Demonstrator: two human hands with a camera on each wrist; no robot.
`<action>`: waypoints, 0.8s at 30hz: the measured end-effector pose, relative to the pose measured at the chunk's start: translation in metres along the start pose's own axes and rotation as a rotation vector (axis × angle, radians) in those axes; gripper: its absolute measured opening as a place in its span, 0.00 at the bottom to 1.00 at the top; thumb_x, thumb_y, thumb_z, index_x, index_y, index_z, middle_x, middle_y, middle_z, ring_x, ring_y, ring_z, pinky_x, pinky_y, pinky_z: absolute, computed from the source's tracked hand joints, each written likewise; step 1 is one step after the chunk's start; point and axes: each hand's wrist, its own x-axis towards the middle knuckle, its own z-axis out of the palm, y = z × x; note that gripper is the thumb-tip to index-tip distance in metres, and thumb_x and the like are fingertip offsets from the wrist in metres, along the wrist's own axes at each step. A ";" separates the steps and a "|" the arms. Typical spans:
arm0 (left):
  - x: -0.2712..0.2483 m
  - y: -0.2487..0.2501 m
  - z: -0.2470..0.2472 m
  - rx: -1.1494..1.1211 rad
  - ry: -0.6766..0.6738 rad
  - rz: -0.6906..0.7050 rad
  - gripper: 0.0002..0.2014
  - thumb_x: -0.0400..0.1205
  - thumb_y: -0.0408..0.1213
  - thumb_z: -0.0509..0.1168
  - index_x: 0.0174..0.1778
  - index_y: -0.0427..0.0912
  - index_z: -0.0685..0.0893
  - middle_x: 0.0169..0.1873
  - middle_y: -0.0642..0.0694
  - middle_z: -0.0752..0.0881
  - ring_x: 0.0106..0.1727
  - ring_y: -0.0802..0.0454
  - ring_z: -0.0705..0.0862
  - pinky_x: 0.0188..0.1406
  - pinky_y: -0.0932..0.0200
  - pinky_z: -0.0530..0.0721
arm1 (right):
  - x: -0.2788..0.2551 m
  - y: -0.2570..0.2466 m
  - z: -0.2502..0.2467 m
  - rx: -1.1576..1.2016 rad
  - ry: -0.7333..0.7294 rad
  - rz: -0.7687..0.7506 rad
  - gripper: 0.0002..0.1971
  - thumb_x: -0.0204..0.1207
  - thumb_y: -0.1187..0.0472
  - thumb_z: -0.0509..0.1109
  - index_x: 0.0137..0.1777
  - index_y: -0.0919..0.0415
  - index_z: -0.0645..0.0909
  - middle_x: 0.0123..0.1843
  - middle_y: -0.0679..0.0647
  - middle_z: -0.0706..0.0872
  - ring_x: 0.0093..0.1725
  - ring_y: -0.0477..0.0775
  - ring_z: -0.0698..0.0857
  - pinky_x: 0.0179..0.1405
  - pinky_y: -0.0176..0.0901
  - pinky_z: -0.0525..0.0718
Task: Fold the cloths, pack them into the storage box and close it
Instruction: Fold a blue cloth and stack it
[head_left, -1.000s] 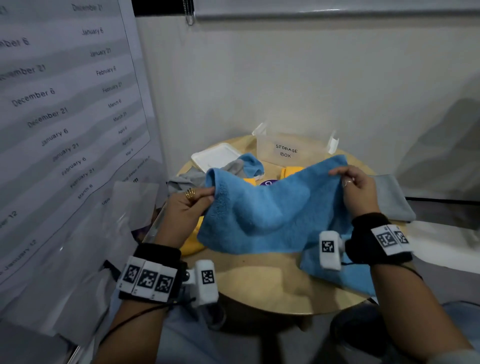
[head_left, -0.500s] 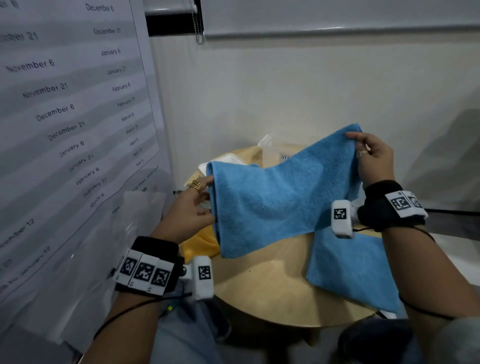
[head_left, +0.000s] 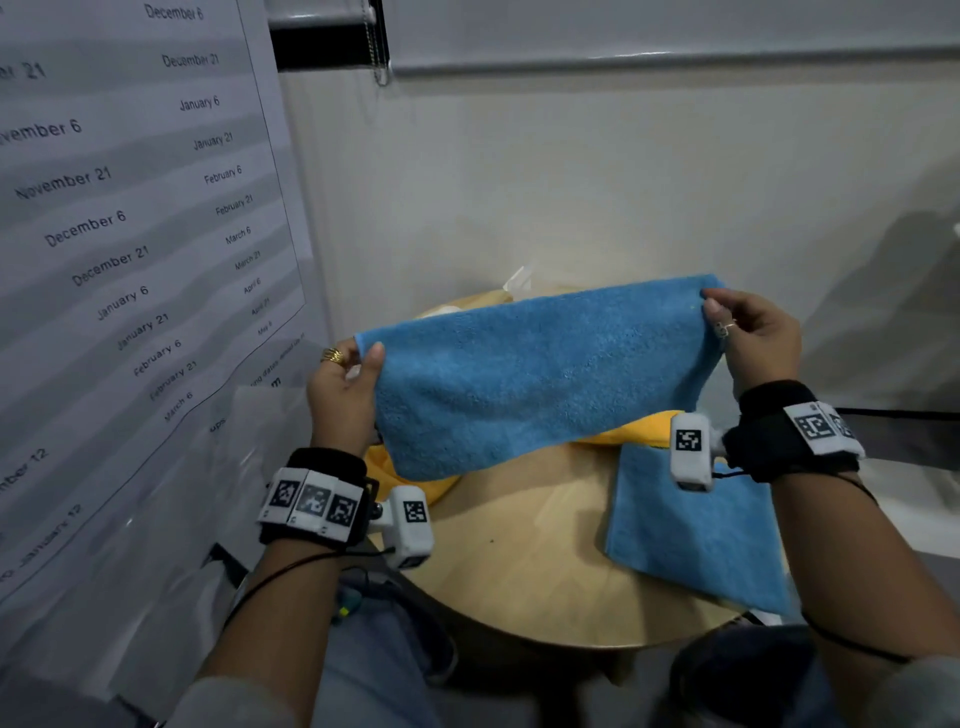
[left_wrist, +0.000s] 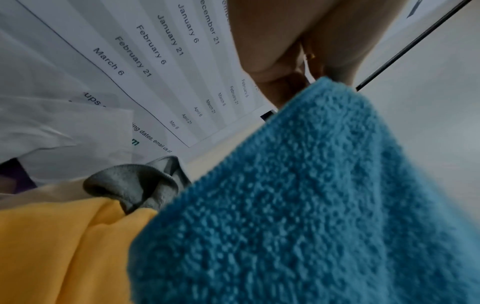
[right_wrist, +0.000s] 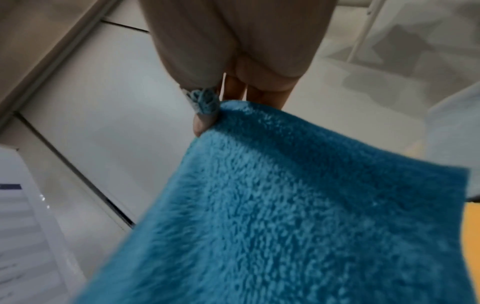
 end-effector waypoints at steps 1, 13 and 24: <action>0.001 0.004 0.000 0.001 0.037 0.028 0.01 0.81 0.38 0.67 0.44 0.46 0.83 0.43 0.44 0.87 0.45 0.53 0.86 0.51 0.51 0.85 | 0.002 0.003 -0.003 0.015 0.007 0.020 0.15 0.75 0.68 0.71 0.61 0.57 0.82 0.28 0.31 0.85 0.33 0.31 0.80 0.43 0.24 0.78; -0.018 0.014 -0.029 0.048 -0.063 0.121 0.10 0.83 0.28 0.59 0.44 0.46 0.82 0.35 0.59 0.86 0.41 0.61 0.83 0.43 0.56 0.84 | -0.034 -0.011 -0.029 0.076 -0.095 0.160 0.13 0.79 0.64 0.67 0.36 0.48 0.84 0.27 0.39 0.85 0.29 0.35 0.82 0.30 0.29 0.82; -0.078 -0.008 0.048 0.348 -0.299 0.033 0.17 0.80 0.28 0.63 0.65 0.40 0.82 0.20 0.48 0.77 0.17 0.57 0.72 0.21 0.63 0.69 | -0.110 0.014 0.058 -0.148 -0.129 0.267 0.05 0.75 0.56 0.69 0.41 0.55 0.85 0.40 0.60 0.87 0.42 0.54 0.82 0.51 0.61 0.84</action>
